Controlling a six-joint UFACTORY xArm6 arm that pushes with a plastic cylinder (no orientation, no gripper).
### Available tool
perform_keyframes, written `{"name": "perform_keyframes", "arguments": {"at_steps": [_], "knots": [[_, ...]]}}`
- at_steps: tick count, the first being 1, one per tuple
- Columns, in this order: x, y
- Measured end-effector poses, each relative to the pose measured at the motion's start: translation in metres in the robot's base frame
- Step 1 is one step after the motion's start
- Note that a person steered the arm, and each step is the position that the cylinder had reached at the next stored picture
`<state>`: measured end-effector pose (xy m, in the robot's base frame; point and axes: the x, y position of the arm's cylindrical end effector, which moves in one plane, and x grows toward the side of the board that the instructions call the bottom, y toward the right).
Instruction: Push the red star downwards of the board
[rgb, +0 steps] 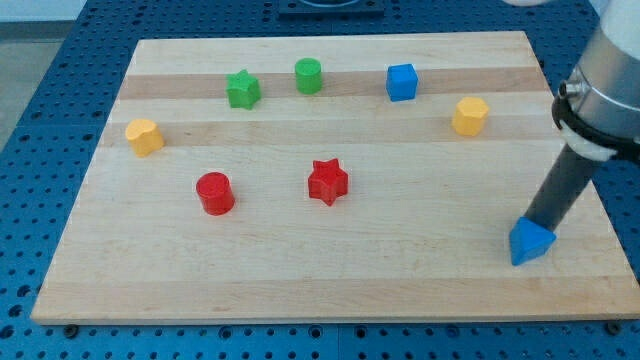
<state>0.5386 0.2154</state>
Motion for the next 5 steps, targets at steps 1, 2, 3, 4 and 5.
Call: {"name": "perform_keyframes", "arguments": {"at_steps": [1, 2, 3, 4, 5], "knots": [[0.003, 0.0], [-0.033, -0.009], [-0.08, -0.035], [-0.105, -0.098], [-0.121, -0.164]]}}
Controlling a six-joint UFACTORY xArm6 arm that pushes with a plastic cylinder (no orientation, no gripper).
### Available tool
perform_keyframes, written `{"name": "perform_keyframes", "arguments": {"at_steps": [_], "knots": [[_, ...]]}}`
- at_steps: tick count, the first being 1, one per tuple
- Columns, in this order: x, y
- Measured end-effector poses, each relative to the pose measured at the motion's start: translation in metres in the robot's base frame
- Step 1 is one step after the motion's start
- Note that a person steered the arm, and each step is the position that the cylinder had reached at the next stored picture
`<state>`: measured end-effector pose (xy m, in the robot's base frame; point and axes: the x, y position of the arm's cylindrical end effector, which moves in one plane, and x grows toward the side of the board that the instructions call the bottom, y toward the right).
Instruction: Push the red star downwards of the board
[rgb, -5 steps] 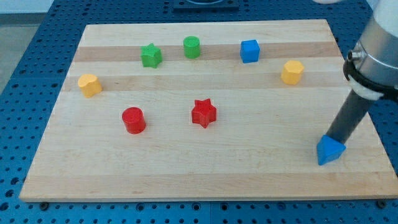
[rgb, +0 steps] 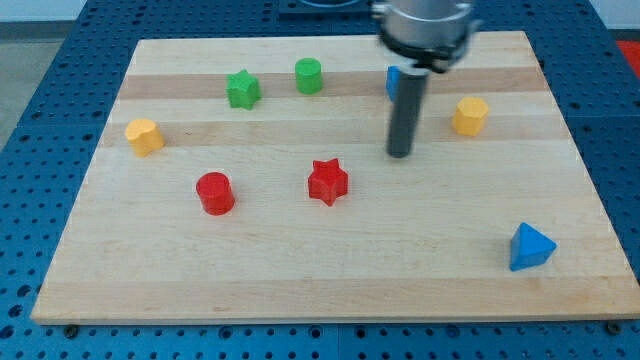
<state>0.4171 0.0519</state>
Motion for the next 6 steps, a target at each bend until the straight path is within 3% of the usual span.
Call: {"name": "perform_keyframes", "arguments": {"at_steps": [1, 2, 4, 6], "knots": [[0.008, -0.064], [0.042, -0.072], [0.092, -0.009], [0.07, -0.097]]}}
